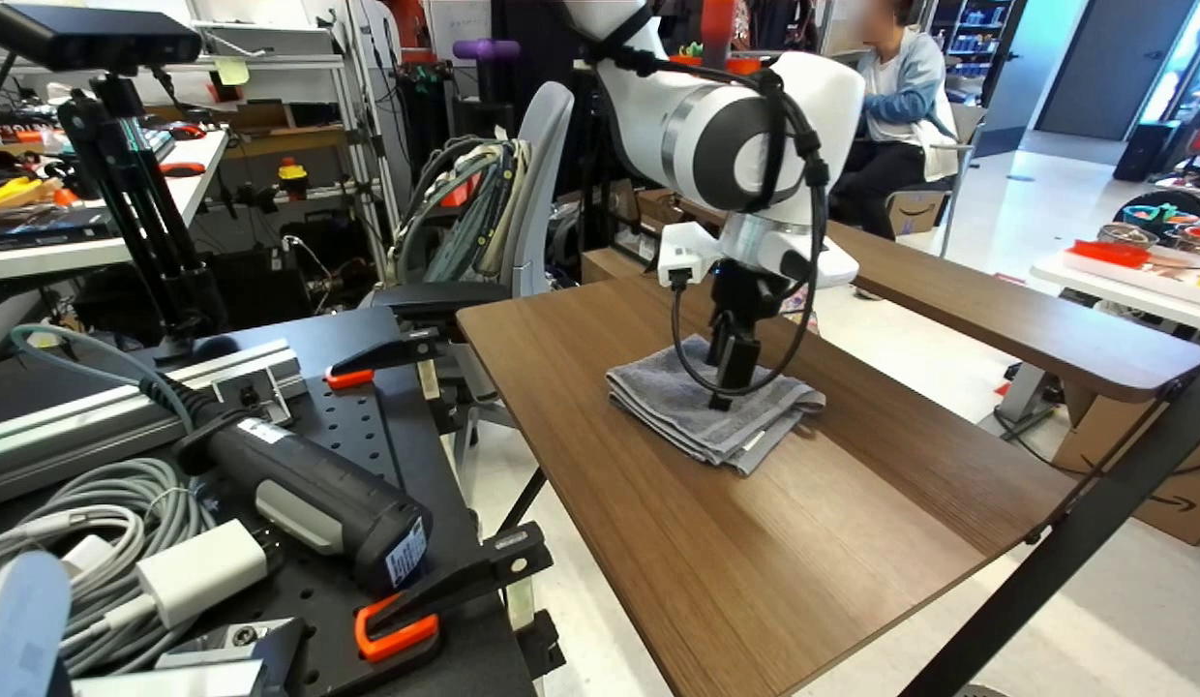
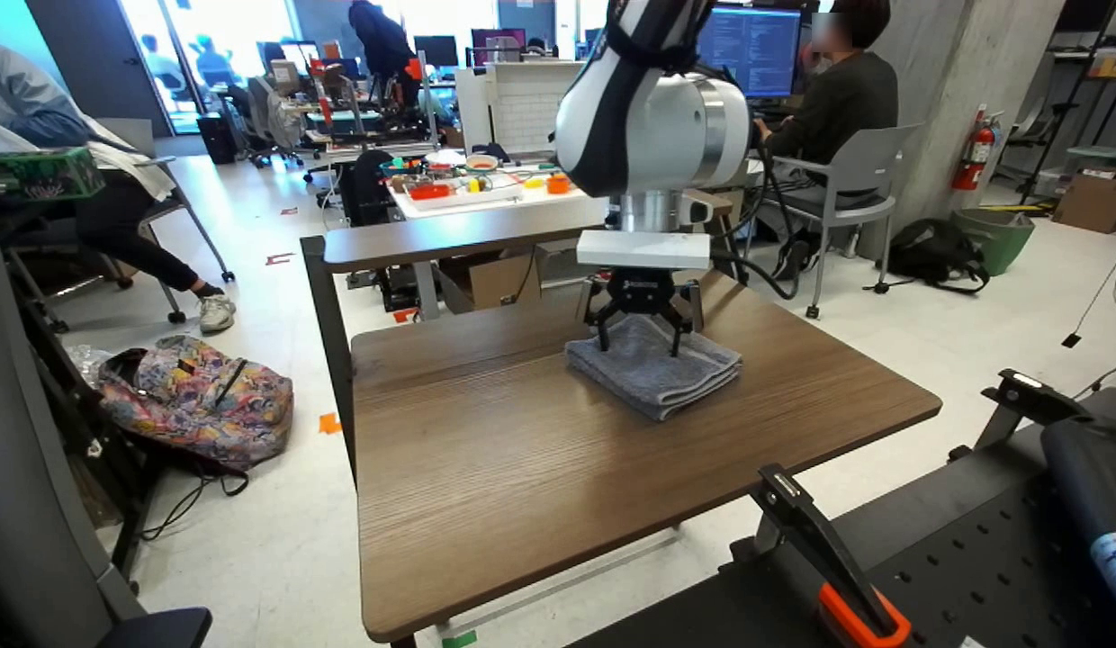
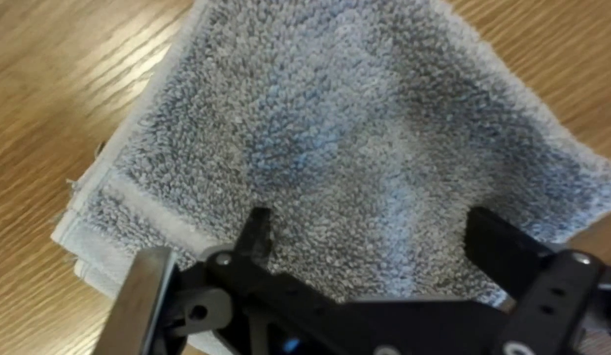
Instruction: Slide the cloth to the right on the desk
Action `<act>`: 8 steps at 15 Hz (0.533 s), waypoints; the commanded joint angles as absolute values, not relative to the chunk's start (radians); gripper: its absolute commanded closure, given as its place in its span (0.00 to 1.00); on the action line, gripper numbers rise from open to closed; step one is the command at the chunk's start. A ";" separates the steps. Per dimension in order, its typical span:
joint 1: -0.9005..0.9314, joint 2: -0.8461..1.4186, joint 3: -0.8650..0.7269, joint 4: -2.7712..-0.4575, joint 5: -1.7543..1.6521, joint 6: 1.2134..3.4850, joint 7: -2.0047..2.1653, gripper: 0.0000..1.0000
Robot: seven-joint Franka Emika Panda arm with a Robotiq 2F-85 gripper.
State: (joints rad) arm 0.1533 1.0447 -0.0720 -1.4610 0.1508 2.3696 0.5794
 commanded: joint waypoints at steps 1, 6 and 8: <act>0.053 1.062 -0.053 -1.435 0.214 2.340 0.544 0.00; -0.059 1.061 -0.056 -1.419 0.288 2.309 0.531 0.00; -0.088 1.057 -0.053 -1.419 0.310 2.308 0.525 0.00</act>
